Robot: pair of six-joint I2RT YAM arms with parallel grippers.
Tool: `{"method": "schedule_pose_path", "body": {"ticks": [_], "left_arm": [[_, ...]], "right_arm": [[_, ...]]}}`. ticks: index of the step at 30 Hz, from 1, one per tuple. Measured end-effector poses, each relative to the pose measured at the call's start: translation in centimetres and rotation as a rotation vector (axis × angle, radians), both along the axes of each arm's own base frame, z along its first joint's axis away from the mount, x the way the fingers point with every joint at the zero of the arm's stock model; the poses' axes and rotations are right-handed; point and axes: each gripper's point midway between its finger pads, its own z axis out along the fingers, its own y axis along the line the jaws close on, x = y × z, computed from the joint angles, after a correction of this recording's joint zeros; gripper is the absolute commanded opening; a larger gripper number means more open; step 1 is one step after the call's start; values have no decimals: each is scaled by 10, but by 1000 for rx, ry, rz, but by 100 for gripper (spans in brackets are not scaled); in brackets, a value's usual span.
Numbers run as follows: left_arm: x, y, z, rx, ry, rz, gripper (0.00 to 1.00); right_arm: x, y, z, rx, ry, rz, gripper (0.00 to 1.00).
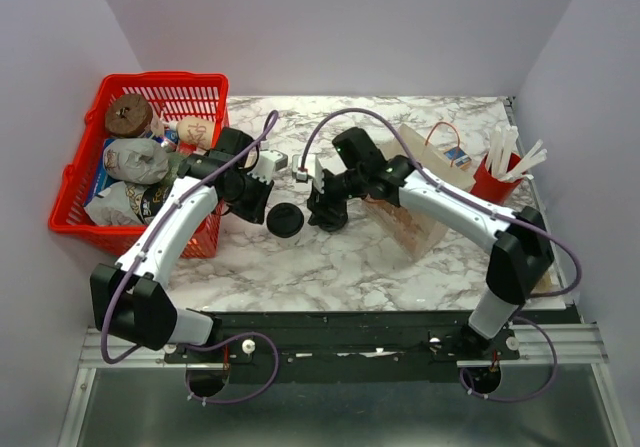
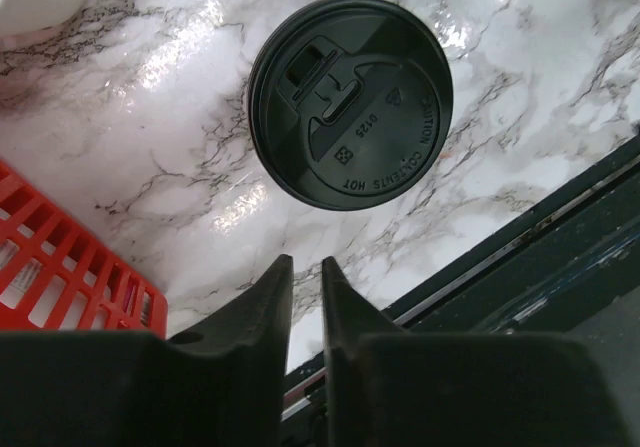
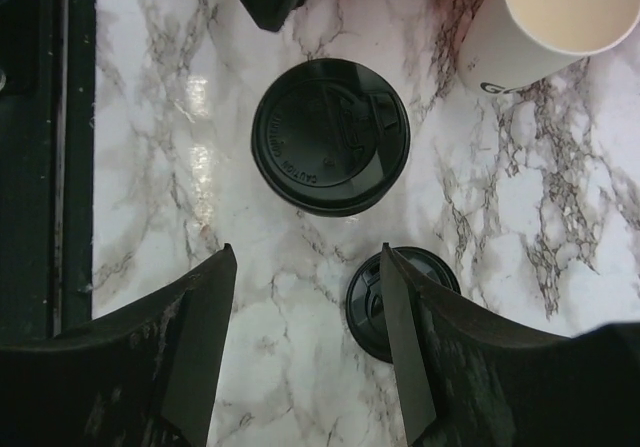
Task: Pack the takeout coffee
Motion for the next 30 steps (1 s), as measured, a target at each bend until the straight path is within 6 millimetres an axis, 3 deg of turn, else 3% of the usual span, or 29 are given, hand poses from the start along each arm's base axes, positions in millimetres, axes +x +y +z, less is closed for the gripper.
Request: {"method": "schedule_pose_path", "body": {"ticks": [4,8,17,25,30], "left_arm": [[1,5,-8,19,33,22,3],[8,14,-19,59,57,41,2],[20,26,-44,50,144,110,6],[24,14,-61,7,213,105,8],[29,9,-61,-14,217,100,9]], "right_arm": [[13,10,-42,-58,24,12,69],[21,15,-67,-91,20,30,70],[42,29,-65,-74,-53,33,72],[40,30,-73,-79,-51,62,72],[30,32,-74,-66,-18,103,72]]}}
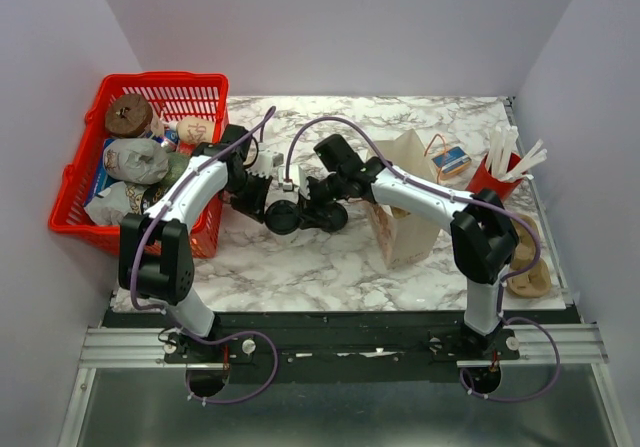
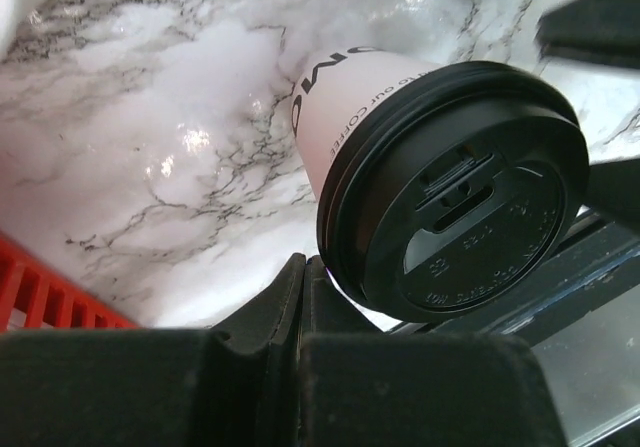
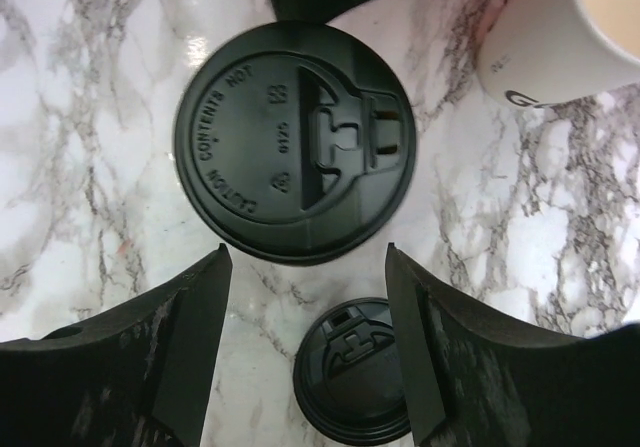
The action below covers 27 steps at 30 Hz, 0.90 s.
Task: Pack the takeout coffee
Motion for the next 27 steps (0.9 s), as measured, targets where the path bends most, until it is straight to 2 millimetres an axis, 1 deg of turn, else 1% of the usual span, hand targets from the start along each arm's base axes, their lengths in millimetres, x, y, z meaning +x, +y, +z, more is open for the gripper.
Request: {"method": "schedule_pose_path", "body": {"ticks": [6,10,13,14,16,17,19,20,22,23,27], "left_arm": [[16,-6,4,-22,-23,-3,9],[26,-9,5,-26,-37,-4,10],[32,-10,5,-29,-48,-4,14],[35,-10,5,-29,-52,-4,21],[38,-11,6,-31,-59,-3,31],[41,-12,8,-32,-65,-1,42],[45,-13,12,-35,-80,2,52],[48,-13,15,-37,-88,6,59],[53,-13,23,-37,-116,17,64],[53,-13,27,-36,-126,27,71],[47,-9,56,-42,-192,66,80]], "right_arm": [[-16,3,-5,-9,30,36,72],[-22,3,-10,-20,40,44,72],[-24,1,-15,-35,43,39,72],[-25,-1,-16,-42,45,37,72],[-28,-5,-18,-52,48,35,72],[-30,-8,-18,-57,52,35,72],[-36,-14,-15,-62,51,41,72],[-39,-17,-12,-59,50,44,72],[-43,-21,-5,-53,47,50,72],[-45,-22,-1,-48,44,50,72],[-48,-26,10,-34,26,47,73]]}}
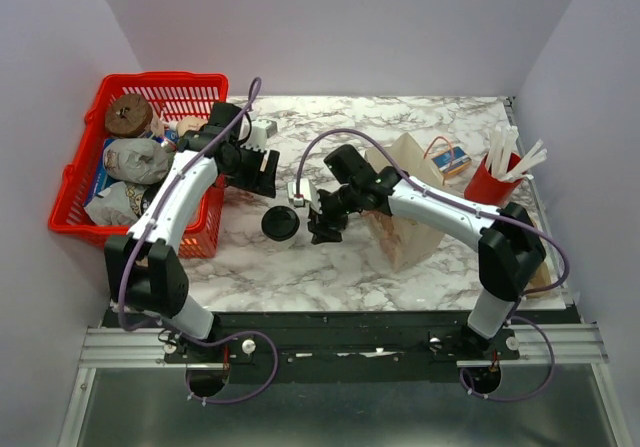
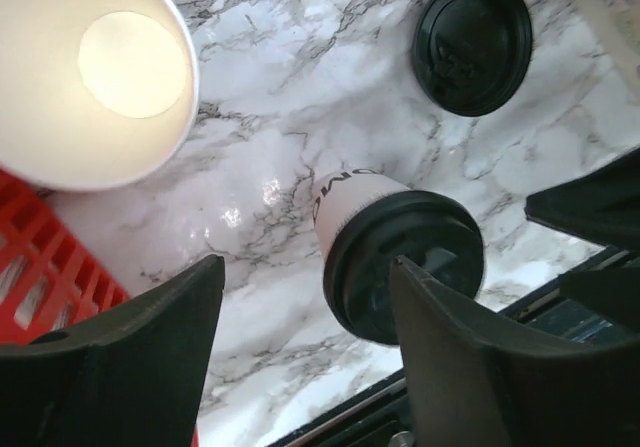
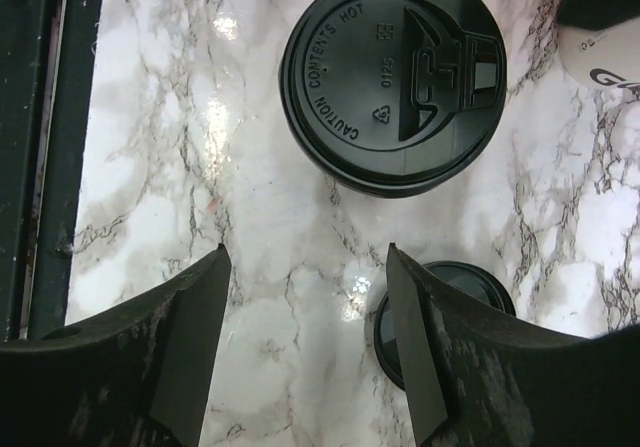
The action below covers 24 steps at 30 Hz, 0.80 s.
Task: Pack the takeout coffee
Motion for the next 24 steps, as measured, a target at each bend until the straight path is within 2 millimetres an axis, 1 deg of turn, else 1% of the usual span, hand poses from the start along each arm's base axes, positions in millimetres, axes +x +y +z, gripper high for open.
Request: {"method": "schedule_pose_path", "body": {"ticks": [3,4,6,7,9,11,14,19,21,24], "left_arm": [[-15,1,28,-37,-56,45,84],[-20,0,33,-50,-62,58,86],[-32,-4,42,-76,-62,86,99],[-35,-6,43,-84,-57,92,99],[-40,-15,40,-92,-34,89,99],[-45,-26,31,-88,9,79,99],[-47,-34,18,-64,57,78,99],[-47,-29,1,-13,102,132,99],[-52,-26,-5,0,126,153,99],[-58,-27,-12,5,158,162,99]], "right_arm": [[-1,-5,5,-4,-16,-12,73],[0,-6,8,-2,-23,-16,74],[1,-8,13,3,-35,-29,74],[1,-9,15,3,-40,-33,74],[2,-11,17,3,-44,-45,75],[1,-14,18,-1,-47,-53,75],[2,-19,17,-10,-53,-71,75],[-1,-27,20,-12,-69,-82,76],[-3,-30,20,-13,-74,-85,76],[-8,-36,18,-19,-72,-88,76]]}}
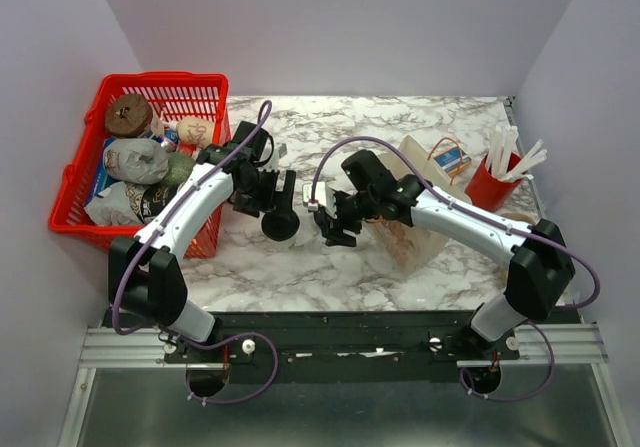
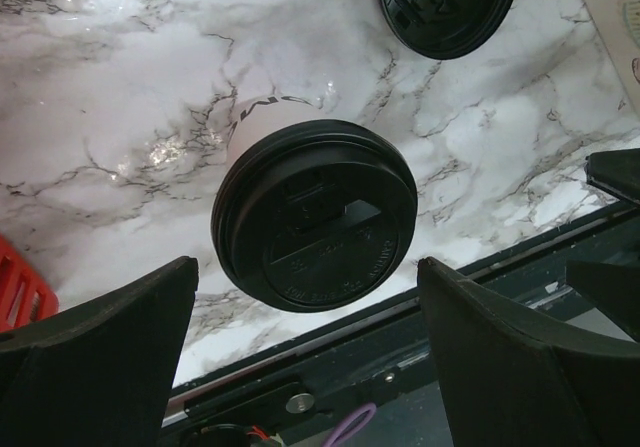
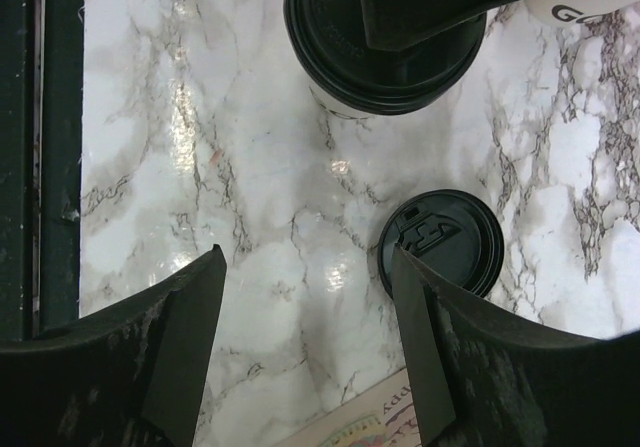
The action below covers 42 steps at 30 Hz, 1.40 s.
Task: Pack the takeout coffee
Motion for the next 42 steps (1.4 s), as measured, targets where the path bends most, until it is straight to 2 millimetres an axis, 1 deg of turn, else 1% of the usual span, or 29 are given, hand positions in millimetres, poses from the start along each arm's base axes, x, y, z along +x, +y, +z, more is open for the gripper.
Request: {"method": "schedule_pose_path", "body": {"ticks": [5,9,16,23,29,31,32,34,36,38,40,42], "left_arm": [[-2,-7,-1,-1,7,-16,99],[1,-12,0,2,2,-23,98],[3,-13,-6,14,22,-18,97],[2,-26,-6,14,23,-58,95],[12,-41,2,6,-12,-112,95],[19,-48,6,-1,-34,-135,96],[24,-51,8,-4,-46,-145,98],[31,-56,13,-4,-74,-164,99],[37,-56,18,9,-105,-173,99],[41,-52,23,34,-137,-175,99],[39,-49,24,47,-146,-187,99],[30,-44,20,65,-141,-205,99]], "right_arm": [[-3,-4,-3,-8,4,-2,76],[-2,-4,-3,-9,2,-4,76],[-1,-4,-3,-10,-2,-6,76],[1,-5,-4,-16,-11,-12,76],[6,-8,-4,-19,-19,-24,76],[7,-9,-4,-19,-20,-28,76],[8,-10,-3,-19,-22,-30,76],[10,-12,-2,-18,-26,-38,76],[12,-14,0,-15,-32,-44,76],[12,-15,4,-8,-40,-45,76],[13,-16,7,-2,-46,-48,77],[14,-16,8,0,-48,-50,77]]}}
